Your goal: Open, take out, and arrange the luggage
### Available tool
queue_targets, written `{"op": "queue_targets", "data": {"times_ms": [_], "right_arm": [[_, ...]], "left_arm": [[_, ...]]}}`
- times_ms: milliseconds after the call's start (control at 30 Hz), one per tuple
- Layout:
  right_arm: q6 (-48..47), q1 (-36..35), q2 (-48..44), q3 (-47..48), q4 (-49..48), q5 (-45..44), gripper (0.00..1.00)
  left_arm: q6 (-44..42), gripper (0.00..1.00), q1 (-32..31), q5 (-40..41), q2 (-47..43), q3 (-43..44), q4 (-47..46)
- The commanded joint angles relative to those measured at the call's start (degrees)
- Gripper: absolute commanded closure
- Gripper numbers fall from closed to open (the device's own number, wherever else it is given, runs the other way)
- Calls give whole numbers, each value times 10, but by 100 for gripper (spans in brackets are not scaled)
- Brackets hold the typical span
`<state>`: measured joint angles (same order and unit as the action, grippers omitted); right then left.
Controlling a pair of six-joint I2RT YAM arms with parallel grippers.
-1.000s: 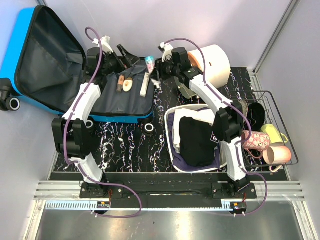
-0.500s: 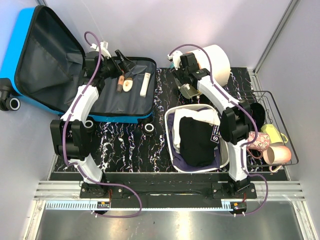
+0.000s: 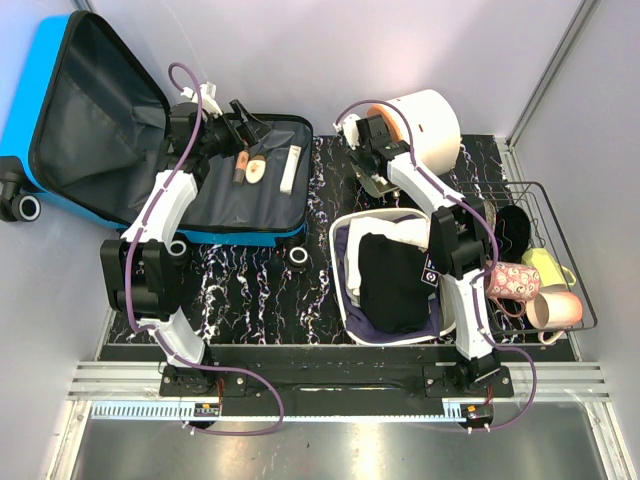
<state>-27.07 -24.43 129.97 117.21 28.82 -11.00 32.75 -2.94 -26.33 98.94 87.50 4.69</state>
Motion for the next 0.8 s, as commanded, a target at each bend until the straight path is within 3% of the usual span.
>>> {"op": "queue_targets", "data": {"times_ms": [0, 33, 167, 333, 467, 600, 700, 767], "right_arm": [[-7, -3, -10, 48, -26, -19, 57], [-7, -3, -10, 49, -25, -18, 48], [-4, -4, -11, 53, -25, -13, 33], [-5, -4, -5, 78, -9, 6, 29], [0, -4, -10, 82, -6, 68, 37], [-11, -17, 1, 87, 4, 122, 55], [-13, -25, 19, 92, 4, 123, 65], [-18, -27, 32, 96, 4, 115, 67]], "left_arm": [[-10, 1, 4, -1, -24, 11, -7], [-10, 1, 4, -1, -23, 12, -6], [-14, 1, 5, -4, -19, 20, 1], [-22, 1, 4, -5, -14, 33, 13], [-37, 1, 5, -1, -16, 35, 20], [-44, 1, 7, 1, -16, 34, 29], [-47, 1, 9, 1, -19, 31, 30], [-50, 1, 9, 1, -20, 29, 30]]}}
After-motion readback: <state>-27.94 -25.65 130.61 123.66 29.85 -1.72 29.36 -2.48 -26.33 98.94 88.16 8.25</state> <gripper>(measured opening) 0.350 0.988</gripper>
